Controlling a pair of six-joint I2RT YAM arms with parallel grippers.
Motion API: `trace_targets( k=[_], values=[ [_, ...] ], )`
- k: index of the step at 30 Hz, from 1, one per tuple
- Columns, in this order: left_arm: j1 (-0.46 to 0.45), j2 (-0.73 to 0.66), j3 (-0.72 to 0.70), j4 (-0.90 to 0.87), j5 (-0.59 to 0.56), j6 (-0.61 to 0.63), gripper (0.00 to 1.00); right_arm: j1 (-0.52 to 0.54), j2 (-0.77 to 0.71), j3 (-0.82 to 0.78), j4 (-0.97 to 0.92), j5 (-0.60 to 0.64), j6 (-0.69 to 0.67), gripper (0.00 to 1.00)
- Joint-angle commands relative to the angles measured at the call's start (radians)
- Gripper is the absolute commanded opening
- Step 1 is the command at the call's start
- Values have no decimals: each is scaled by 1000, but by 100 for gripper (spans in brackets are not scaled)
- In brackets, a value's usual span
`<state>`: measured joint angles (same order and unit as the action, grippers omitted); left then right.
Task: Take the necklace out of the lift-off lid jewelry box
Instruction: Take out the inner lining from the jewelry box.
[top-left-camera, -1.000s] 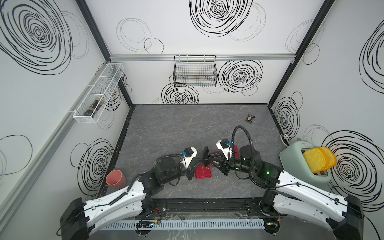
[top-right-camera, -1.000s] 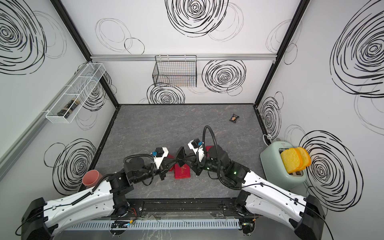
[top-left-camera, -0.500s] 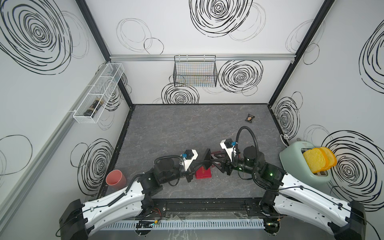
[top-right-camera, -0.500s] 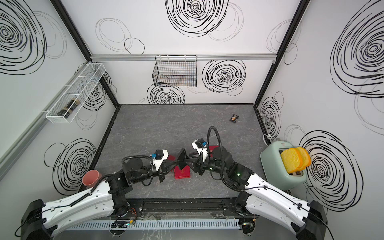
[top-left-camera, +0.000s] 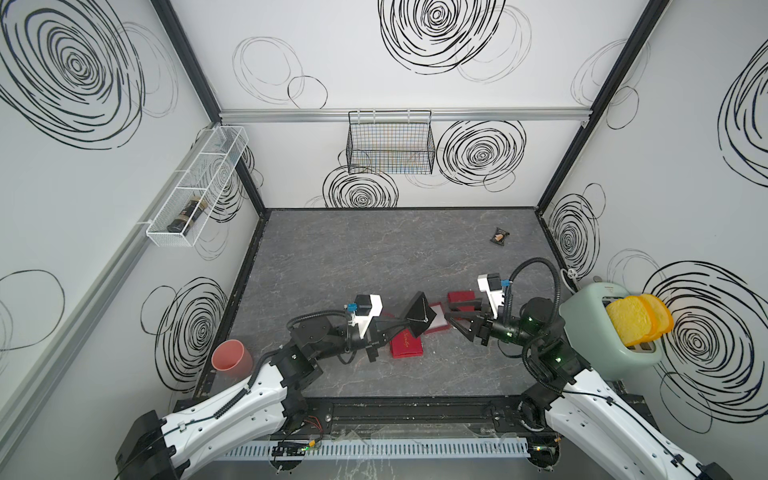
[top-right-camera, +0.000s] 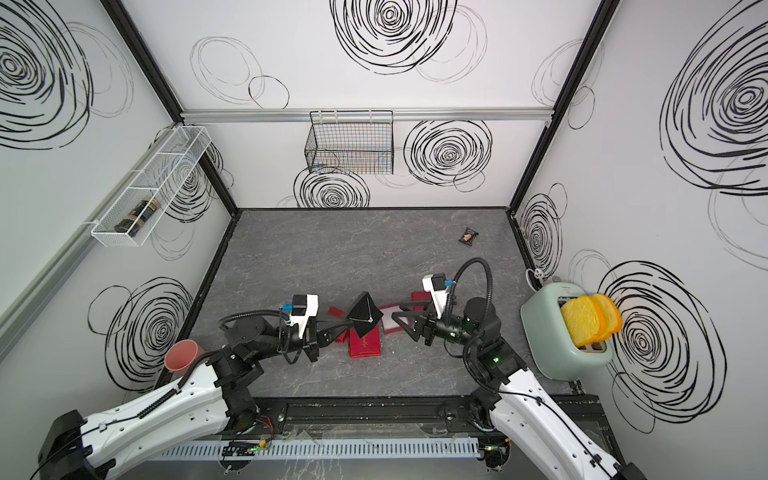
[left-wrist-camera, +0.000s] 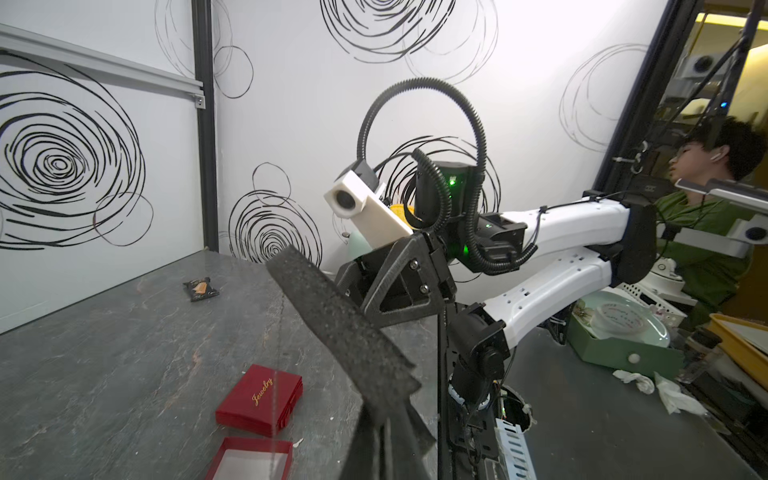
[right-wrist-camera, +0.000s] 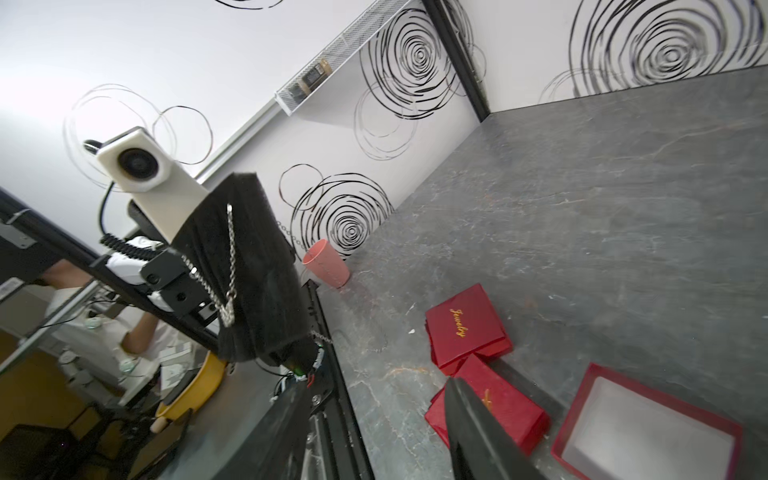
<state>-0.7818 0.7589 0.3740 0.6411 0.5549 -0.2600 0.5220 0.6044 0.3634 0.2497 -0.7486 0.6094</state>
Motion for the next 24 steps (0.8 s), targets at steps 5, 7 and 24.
trace_targets(
  k=[5,7,24],
  values=[
    [42,44,-28,248,138,-143,0,-2,7,-18,225,-157,179,58],
    [43,49,-29,266,147,-155,0,-2,13,-11,244,-163,191,59],
    [44,111,-47,367,186,-208,0,51,88,48,342,-214,241,55]
  ],
)
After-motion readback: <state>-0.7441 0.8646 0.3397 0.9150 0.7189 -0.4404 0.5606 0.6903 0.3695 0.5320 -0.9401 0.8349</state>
